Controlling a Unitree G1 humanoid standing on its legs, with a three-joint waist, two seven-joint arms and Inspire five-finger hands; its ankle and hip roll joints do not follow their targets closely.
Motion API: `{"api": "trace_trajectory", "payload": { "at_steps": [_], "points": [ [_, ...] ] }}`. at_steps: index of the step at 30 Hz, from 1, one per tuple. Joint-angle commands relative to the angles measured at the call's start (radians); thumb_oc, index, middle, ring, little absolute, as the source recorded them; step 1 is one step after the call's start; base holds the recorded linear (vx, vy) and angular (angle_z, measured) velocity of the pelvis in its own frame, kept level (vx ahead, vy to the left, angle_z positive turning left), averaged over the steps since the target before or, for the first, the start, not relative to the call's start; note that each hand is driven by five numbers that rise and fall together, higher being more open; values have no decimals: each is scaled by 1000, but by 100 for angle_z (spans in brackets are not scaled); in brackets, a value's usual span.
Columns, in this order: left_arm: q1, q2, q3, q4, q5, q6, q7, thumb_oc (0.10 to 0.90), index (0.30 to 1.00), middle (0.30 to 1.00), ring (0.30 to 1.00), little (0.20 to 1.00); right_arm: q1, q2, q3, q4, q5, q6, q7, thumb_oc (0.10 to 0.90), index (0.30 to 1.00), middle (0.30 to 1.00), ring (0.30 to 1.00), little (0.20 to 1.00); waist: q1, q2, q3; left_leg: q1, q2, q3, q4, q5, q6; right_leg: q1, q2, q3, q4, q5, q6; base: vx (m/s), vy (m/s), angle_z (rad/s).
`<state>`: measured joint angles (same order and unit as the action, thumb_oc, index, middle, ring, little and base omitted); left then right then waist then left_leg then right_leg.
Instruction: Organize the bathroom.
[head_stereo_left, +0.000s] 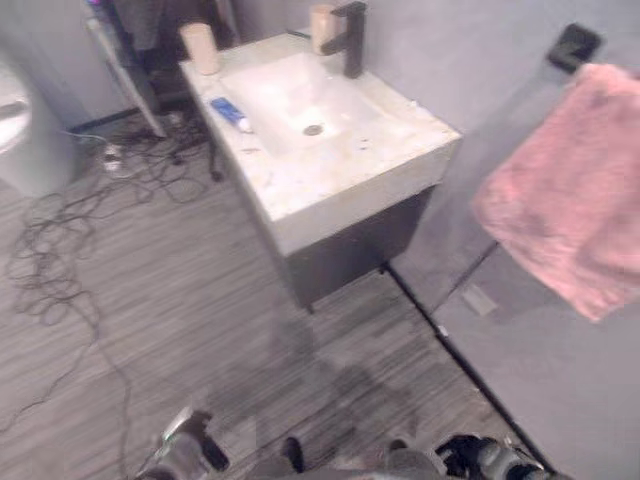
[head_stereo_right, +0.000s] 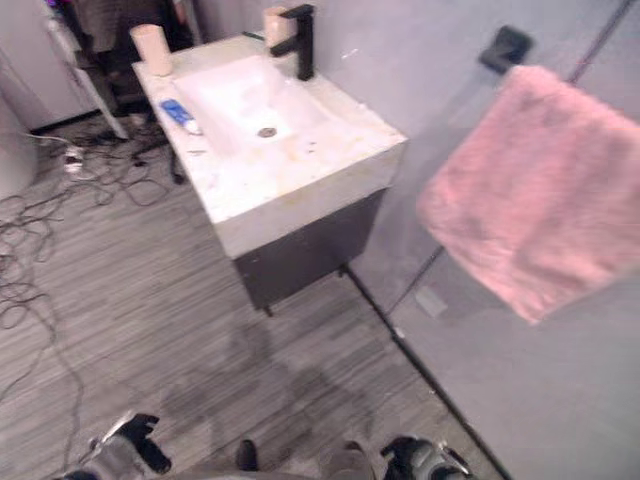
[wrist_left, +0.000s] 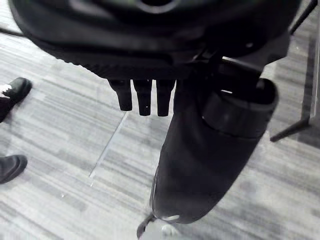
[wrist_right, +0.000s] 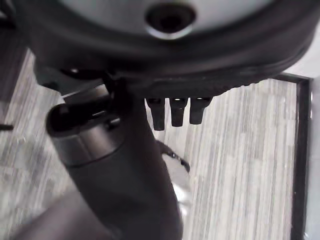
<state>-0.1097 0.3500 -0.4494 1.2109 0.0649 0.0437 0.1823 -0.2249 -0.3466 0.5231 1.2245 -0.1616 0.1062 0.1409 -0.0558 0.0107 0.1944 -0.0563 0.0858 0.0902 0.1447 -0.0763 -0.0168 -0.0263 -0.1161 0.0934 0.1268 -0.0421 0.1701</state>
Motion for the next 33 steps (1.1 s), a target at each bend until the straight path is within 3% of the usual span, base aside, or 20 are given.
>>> {"api": "trace_trajectory", "payload": {
  "at_steps": [1,5,7,10,11,14,15,18,20,24,25,26,28,30,32,33],
  "points": [
    [-65,4,51,2,-91,-86,101,800,900,900,900,900,-61,11,11,-66,14,-52,-23,800,900,900,900,900,-7,33,-12,-61,-77,45,-96,79,48,-1,67,-14,8,-12,-55,-244,-231,-12],
    [-71,-7,92,-10,-119,-122,103,800,900,900,900,900,-57,15,8,-68,58,-14,-61,800,900,900,900,900,-12,34,-6,-73,-71,66,-108,103,35,-24,100,-48,-9,-4,-82,-217,-187,38],
    [-83,-17,90,-12,-111,-136,97,800,900,900,900,900,-39,7,-8,-62,66,5,-79,800,900,900,900,900,-26,37,-2,-96,-55,91,-83,119,11,-32,107,-77,-9,0,-94,-128,-41,74],
    [-71,-27,93,-1,-104,-159,105,800,900,900,900,900,-18,-6,-20,-41,81,19,-83,800,900,900,900,900,-24,10,-7,-109,16,-16,-26,149,-15,-32,93,-61,14,-13,-117,29,90,50],
    [-55,-37,100,10,-99,-150,128,800,900,900,900,900,-1,-13,-24,-36,117,30,-95,800,900,900,900,900,-26,-5,-16,-98,72,-74,-11,189,-20,-27,90,-31,37,-28,-126,114,130,4],
    [-49,-39,104,17,-104,-137,147,800,900,900,900,900,12,-19,-41,-30,169,49,-112,800,900,900,900,900,-35,-3,-26,-69,124,-106,-51,235,-33,-19,94,-9,55,-48,-124,187,296,-22],
    [-54,-43,110,24,-123,-142,155,800,900,900,900,900,9,-16,-54,-14,160,72,-124,800,900,900,900,900,-38,3,-30,-55,133,-125,-44,213,-35,-27,82,3,80,-63,-113,151,385,1],
    [-68,-53,113,25,-126,-150,171,800,900,900,900,900,10,-18,-71,-2,165,83,-132,800,900,900,900,900,-49,14,-25,-36,134,-75,-47,164,-40,-42,56,-5,104,-67,-96,93,358,-6],
    [-85,-59,112,29,-135,-147,192,800,900,900,900,900,22,-18,-122,17,206,69,-156,800,900,900,900,900,-60,21,-14,-25,119,-11,-10,107,-35,-47,-9,-38,128,-51,-71,166,556,-15],
    [-73,-44,125,31,-155,-151,214,800,900,900,900,900,51,-17,-159,-2,170,46,-163,800,900,900,900,900,-50,1,1,-58,79,10,118,35,-17,-26,-91,-54,129,-1,-46,136,414,23],
    [-66,-41,132,33,-157,-148,217,800,900,900,900,900,58,-16,-163,-5,148,35,-164,800,900,900,900,900,-47,-5,1,-56,68,19,130,9,-6,-26,-117,-58,135,28,-42,172,477,-7],
    [-46,-31,156,40,-140,-137,209,800,900,900,900,900,76,-14,-171,-15,126,21,-179,800,900,900,900,900,-40,-10,3,-35,45,42,137,-27,17,-38,-175,-60,154,114,-37,173,483,-13],
    [-33,-20,170,47,-118,-129,200,800,900,900,900,900,89,-15,-182,-22,119,11,-181,800,900,900,900,900,-35,-12,3,-22,36,61,135,-40,29,-45,-208,-66,167,169,-35,117,333,-18],
    [-3,2,182,49,-80,-109,186,800,900,900,900,900,100,-18,-192,-31,94,-16,-166,800,900,900,900,900,-21,-8,2,7,39,106,118,-49,38,-71,-248,-125,200,224,-31,80,246,-34],
    [13,13,183,45,-67,-97,184,800,900,900,900,900,94,-25,-187,-38,91,-29,-156,800,900,900,900,900,-23,-3,2,35,42,131,87,-40,40,-90,-202,-133,221,199,-27,67,147,-63],
    [17,18,177,41,-68,-88,184,800,900,900,900,900,87,-29,-178,-44,106,-30,-154,800,900,900,900,900,-37,-1,1,57,38,139,53,-24,37,-96,-120,-117,203,149,-21,82,102,-64]
  ]
}}
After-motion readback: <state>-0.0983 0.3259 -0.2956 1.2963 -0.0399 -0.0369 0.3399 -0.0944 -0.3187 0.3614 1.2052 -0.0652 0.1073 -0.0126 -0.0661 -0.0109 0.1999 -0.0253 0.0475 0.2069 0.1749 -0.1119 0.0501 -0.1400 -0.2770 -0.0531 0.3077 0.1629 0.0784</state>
